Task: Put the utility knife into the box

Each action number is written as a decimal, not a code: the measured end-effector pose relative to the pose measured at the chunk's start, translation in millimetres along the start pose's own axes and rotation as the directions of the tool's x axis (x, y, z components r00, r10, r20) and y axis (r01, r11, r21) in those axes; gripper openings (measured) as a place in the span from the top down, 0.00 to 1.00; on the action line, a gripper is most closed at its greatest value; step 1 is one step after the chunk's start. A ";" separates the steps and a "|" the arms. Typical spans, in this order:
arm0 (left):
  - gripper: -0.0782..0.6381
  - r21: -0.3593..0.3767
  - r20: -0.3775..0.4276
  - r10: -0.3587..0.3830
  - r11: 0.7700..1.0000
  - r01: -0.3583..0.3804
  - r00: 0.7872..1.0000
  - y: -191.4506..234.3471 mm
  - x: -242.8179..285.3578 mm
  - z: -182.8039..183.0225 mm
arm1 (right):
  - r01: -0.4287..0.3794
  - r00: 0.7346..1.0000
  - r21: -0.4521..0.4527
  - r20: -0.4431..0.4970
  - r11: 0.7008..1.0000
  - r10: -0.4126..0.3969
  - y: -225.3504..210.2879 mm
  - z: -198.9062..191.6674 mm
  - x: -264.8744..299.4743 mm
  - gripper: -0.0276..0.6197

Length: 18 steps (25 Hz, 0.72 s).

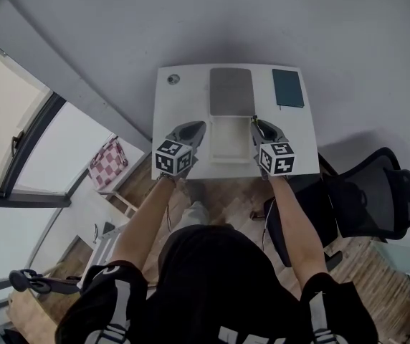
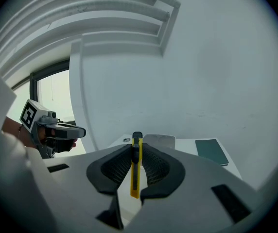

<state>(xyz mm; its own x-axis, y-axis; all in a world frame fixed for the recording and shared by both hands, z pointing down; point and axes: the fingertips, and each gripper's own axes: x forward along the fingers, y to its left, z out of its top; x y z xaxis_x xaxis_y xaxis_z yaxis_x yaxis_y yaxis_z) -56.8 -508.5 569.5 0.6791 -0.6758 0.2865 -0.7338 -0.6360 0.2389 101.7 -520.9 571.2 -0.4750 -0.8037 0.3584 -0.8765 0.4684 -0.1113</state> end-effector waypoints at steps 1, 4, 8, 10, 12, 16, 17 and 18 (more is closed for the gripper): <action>0.86 -0.001 -0.005 -0.002 1.000 0.002 1.000 4.0 1.7 -0.7 | 0.000 1.000 0.003 -0.005 1.000 0.000 0.0 -1.4 4.6 0.83; 0.86 -0.003 -0.020 -0.011 1.000 0.011 1.000 13.9 6.7 -3.5 | 0.002 1.000 0.015 -0.022 1.000 -0.002 -0.1 -6.1 17.2 0.83; 0.86 -0.012 -0.041 -0.021 1.000 0.021 0.999 24.7 12.9 -10.7 | 0.000 0.999 0.023 -0.054 1.000 0.001 2.6 -17.3 34.3 0.83; 0.86 -0.022 -0.054 -0.033 0.999 0.031 0.998 27.9 16.0 -15.4 | -0.002 0.997 0.025 -0.075 1.000 0.004 4.2 -25.2 42.1 0.83; 0.86 -0.031 -0.068 -0.045 0.999 0.043 0.997 31.0 18.6 -20.6 | -0.006 0.995 0.029 -0.094 1.000 0.009 6.3 -33.6 49.7 0.83; 0.86 -0.041 -0.090 -0.061 0.998 0.057 0.994 40.2 24.4 -30.7 | -0.009 0.991 0.042 -0.130 0.999 0.015 10.0 -49.8 66.3 0.83; 0.86 -0.043 -0.095 -0.064 0.997 0.061 0.993 42.7 26.4 -33.4 | -0.008 0.990 0.047 -0.139 0.999 0.014 10.3 -54.4 70.5 0.83; 0.86 -0.046 -0.099 -0.068 0.997 0.064 0.993 45.3 28.6 -35.9 | -0.006 0.989 0.052 -0.149 0.999 0.013 10.6 -59.2 74.4 0.83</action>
<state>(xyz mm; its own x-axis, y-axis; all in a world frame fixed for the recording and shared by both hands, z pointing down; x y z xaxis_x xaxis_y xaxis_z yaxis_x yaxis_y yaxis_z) -71.3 -543.3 621.8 0.7223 -0.5904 0.3602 -0.6889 -0.6603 0.2991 61.7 -553.9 651.6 -0.4697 -0.7335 0.4913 -0.8767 0.4531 -0.1616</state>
